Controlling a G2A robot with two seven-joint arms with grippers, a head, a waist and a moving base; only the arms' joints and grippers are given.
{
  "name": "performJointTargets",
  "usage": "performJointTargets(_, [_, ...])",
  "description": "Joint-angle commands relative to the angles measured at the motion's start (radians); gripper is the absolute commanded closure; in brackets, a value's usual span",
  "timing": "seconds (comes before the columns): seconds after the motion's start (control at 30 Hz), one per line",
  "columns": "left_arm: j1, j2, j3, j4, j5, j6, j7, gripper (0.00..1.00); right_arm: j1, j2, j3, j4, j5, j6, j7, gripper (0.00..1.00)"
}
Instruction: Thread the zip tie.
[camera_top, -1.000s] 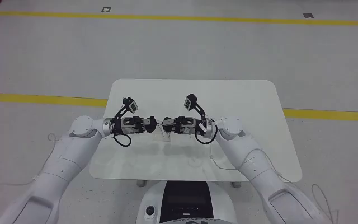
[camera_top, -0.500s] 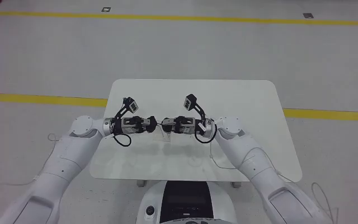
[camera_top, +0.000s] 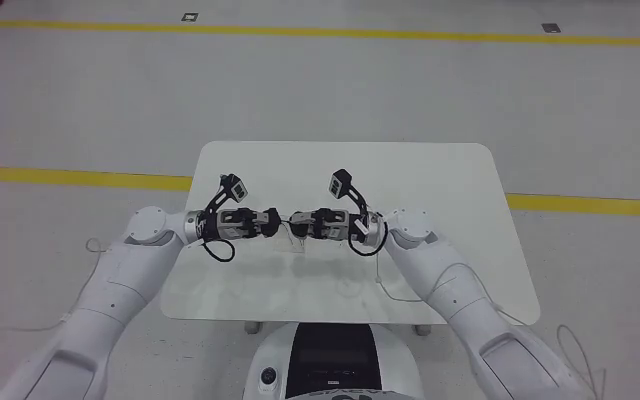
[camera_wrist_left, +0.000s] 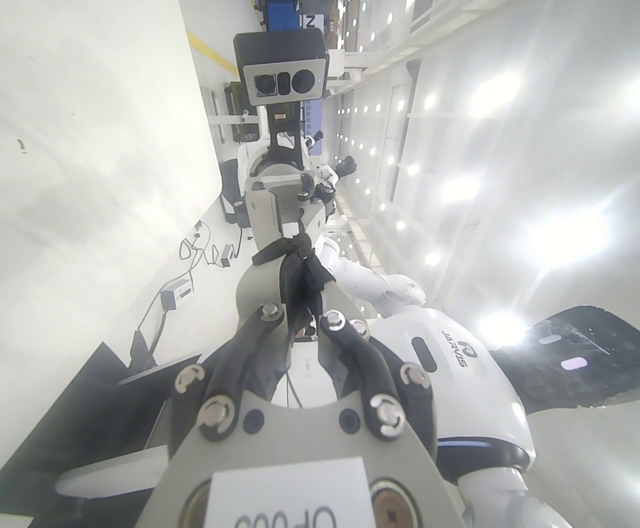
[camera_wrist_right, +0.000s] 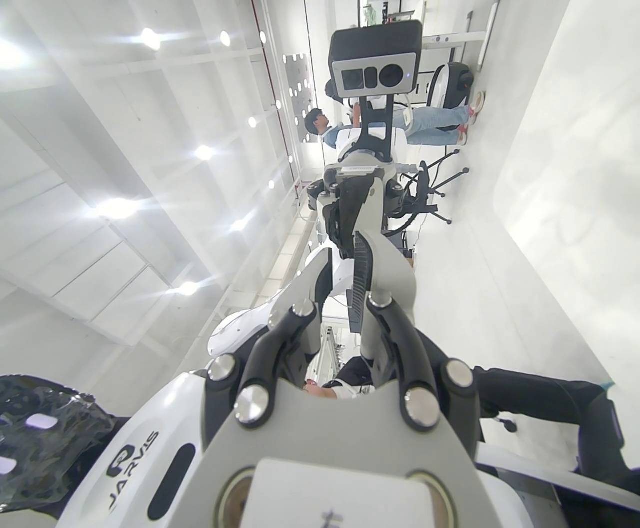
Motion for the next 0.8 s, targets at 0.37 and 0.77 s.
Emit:
performJointTargets(0.37, [-0.002, -0.003, -0.003, 0.005, 0.003, 0.002, -0.003, 1.0, 0.019, -0.007, -0.026, 0.02, 0.013, -0.008, -0.005, 1.0])
performJointTargets(0.77, [-0.003, -0.006, -0.004, 0.004, 0.01, 0.006, -0.004, 0.96, 0.018, -0.004, -0.028, 0.014, 0.01, -0.009, -0.01, 1.0])
